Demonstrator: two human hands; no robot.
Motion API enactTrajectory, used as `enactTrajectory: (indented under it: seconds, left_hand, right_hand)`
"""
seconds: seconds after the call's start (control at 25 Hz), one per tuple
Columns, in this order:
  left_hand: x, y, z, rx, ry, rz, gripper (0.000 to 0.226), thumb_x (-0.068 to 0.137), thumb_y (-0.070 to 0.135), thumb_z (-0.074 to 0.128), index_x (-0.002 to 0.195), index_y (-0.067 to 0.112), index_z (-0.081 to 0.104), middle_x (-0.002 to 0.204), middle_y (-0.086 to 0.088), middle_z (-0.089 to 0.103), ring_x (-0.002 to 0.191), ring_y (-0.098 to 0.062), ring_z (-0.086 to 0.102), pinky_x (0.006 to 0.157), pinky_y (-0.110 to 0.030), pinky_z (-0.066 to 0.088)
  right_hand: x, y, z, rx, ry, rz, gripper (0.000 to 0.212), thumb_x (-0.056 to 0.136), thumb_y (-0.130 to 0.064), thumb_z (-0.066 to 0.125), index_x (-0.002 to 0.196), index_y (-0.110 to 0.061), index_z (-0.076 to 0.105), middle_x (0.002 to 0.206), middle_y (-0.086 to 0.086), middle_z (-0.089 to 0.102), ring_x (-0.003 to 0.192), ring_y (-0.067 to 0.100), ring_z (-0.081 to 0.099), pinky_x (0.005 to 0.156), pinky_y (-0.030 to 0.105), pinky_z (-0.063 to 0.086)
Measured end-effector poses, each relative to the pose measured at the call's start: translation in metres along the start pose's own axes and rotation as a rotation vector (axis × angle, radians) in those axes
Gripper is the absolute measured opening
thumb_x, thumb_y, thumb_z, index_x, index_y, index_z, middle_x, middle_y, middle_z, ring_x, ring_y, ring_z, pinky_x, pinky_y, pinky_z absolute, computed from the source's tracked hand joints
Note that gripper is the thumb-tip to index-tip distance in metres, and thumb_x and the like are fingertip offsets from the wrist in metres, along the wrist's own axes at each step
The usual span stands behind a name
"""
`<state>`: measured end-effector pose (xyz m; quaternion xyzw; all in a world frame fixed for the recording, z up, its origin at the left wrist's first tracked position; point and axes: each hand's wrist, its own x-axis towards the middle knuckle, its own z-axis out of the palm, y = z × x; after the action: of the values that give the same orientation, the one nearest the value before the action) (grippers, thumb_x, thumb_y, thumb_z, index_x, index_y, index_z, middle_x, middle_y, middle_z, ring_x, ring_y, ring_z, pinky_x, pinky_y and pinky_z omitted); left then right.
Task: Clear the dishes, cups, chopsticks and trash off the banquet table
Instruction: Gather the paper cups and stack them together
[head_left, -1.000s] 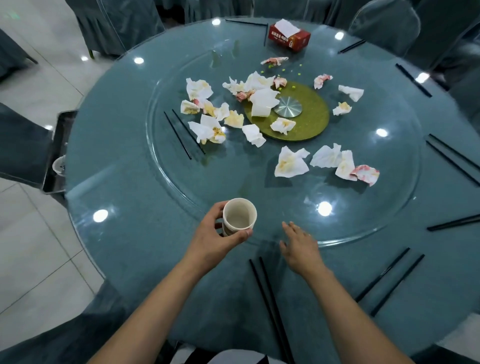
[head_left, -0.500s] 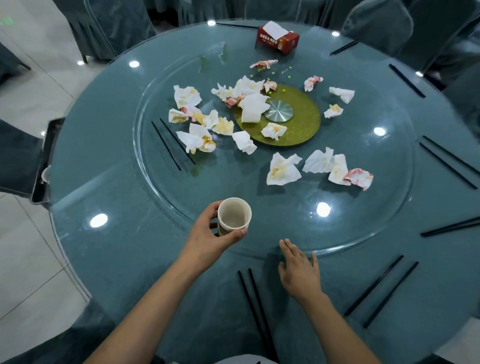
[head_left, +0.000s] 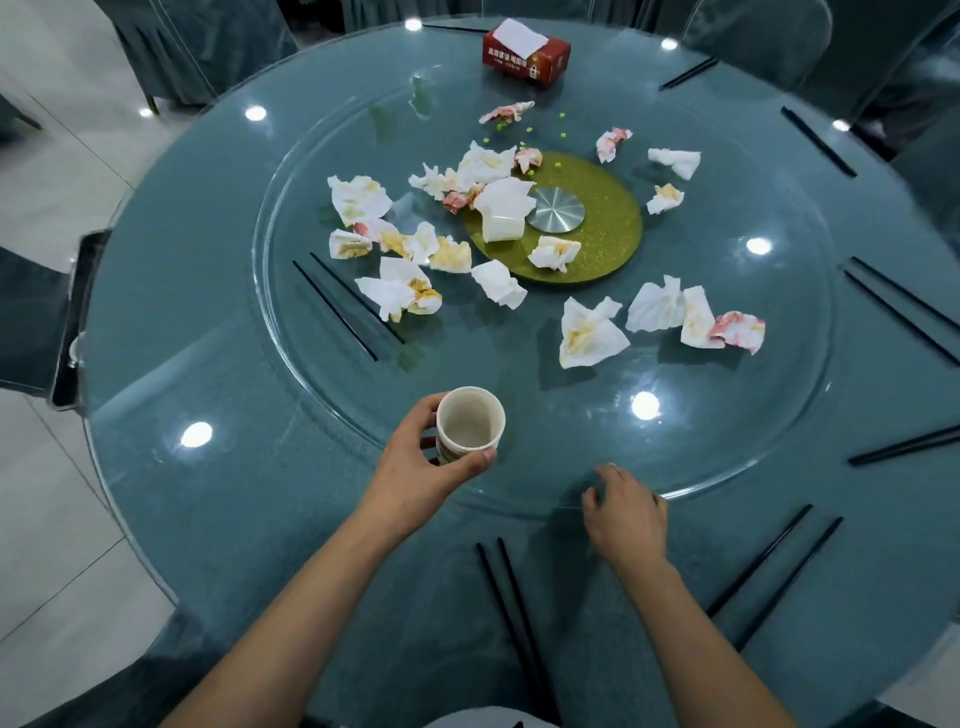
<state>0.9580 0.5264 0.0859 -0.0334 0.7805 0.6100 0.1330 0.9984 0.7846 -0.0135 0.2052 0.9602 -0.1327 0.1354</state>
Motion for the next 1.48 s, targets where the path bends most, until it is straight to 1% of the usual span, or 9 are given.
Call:
enactTrajectory:
  seconds: [0.16, 0.36, 0.6, 0.84, 1.0, 1.08, 1.2, 1.4, 1.48]
  left_hand:
    - [0.009, 0.002, 0.000, 0.013, -0.006, -0.004, 0.060, 0.067, 0.048, 0.087, 0.119, 0.050, 0.056, 0.118, 0.025, 0.065, 0.103, 0.004, 0.063, 0.078, -0.015, 0.051]
    - [0.024, 0.009, 0.002, 0.003, -0.006, -0.007, 0.059, 0.067, 0.048, 0.087, 0.117, 0.052, 0.056, 0.117, 0.026, 0.064, 0.102, 0.005, 0.062, 0.074, -0.008, 0.050]
    - [0.052, 0.015, 0.004, 0.015, 0.000, 0.007, 0.060, 0.067, 0.050, 0.085, 0.119, 0.050, 0.056, 0.119, 0.025, 0.064, 0.107, 0.005, 0.061, 0.084, -0.019, 0.048]
    - [0.081, 0.018, 0.006, 0.014, -0.002, 0.013, 0.057, 0.073, 0.039, 0.088, 0.116, 0.056, 0.054, 0.115, 0.030, 0.062, 0.107, 0.007, 0.059, 0.081, -0.015, 0.047]
    - [0.097, 0.019, 0.006, 0.012, 0.001, 0.017, 0.059, 0.074, 0.039, 0.088, 0.121, 0.049, 0.055, 0.116, 0.025, 0.063, 0.107, 0.004, 0.060, 0.082, -0.017, 0.048]
    - [0.106, 0.019, 0.007, 0.013, 0.000, 0.023, 0.060, 0.074, 0.040, 0.088, 0.123, 0.048, 0.055, 0.119, 0.023, 0.063, 0.109, 0.001, 0.060, 0.084, -0.019, 0.049]
    - [0.119, 0.021, 0.007, 0.022, 0.006, 0.020, 0.064, 0.067, 0.051, 0.086, 0.123, 0.050, 0.054, 0.121, 0.022, 0.063, 0.111, -0.002, 0.061, 0.087, -0.025, 0.051]
    - [0.144, 0.026, 0.002, 0.008, 0.011, 0.020, 0.062, 0.065, 0.051, 0.085, 0.119, 0.051, 0.055, 0.111, 0.026, 0.064, 0.097, 0.004, 0.063, 0.072, -0.013, 0.051]
    - [0.156, 0.026, -0.001, -0.007, 0.017, 0.026, 0.059, 0.070, 0.043, 0.088, 0.119, 0.049, 0.056, 0.110, 0.027, 0.064, 0.097, 0.004, 0.063, 0.073, -0.013, 0.052]
  right_hand:
    - [0.013, -0.010, 0.001, 0.014, -0.051, -0.047, 0.050, 0.101, -0.034, 0.048, 0.150, -0.024, 0.043, 0.155, -0.004, 0.046, 0.142, 0.019, 0.043, 0.117, 0.042, 0.029]
    - [0.033, -0.008, -0.001, 0.019, -0.060, -0.043, 0.055, 0.102, -0.035, 0.048, 0.154, -0.023, 0.038, 0.160, -0.002, 0.039, 0.146, 0.020, 0.036, 0.120, 0.043, 0.026]
    - [0.043, 0.007, 0.000, -0.005, -0.060, 0.008, 0.054, 0.102, -0.034, 0.047, 0.153, -0.022, 0.040, 0.161, -0.003, 0.038, 0.146, 0.020, 0.037, 0.119, 0.043, 0.029]
    - [0.050, 0.014, -0.004, -0.016, -0.031, 0.064, 0.056, 0.096, -0.031, 0.053, 0.151, -0.020, 0.045, 0.159, -0.001, 0.041, 0.145, 0.021, 0.039, 0.118, 0.044, 0.029]
    - [0.052, 0.017, -0.007, -0.024, 0.007, 0.088, 0.053, 0.093, -0.027, 0.055, 0.146, -0.019, 0.050, 0.156, -0.001, 0.045, 0.143, 0.021, 0.042, 0.117, 0.044, 0.029]
    - [0.056, 0.015, -0.010, -0.023, 0.035, 0.108, 0.048, 0.092, -0.026, 0.057, 0.139, -0.018, 0.056, 0.149, 0.000, 0.053, 0.136, 0.022, 0.049, 0.113, 0.043, 0.032]
    - [0.067, 0.006, -0.016, -0.008, 0.119, 0.113, 0.038, 0.090, -0.022, 0.061, 0.127, -0.016, 0.063, 0.128, 0.005, 0.067, 0.118, 0.028, 0.059, 0.104, 0.043, 0.036]
    - [0.114, -0.045, -0.040, 0.033, 0.207, -0.047, 0.037, 0.092, -0.024, 0.062, 0.128, -0.018, 0.062, 0.123, 0.006, 0.069, 0.115, 0.030, 0.059, 0.099, 0.044, 0.036]
    - [0.141, -0.072, -0.050, 0.063, 0.227, -0.110, 0.037, 0.093, -0.027, 0.060, 0.129, -0.018, 0.061, 0.125, 0.005, 0.067, 0.116, 0.029, 0.057, 0.101, 0.044, 0.035]
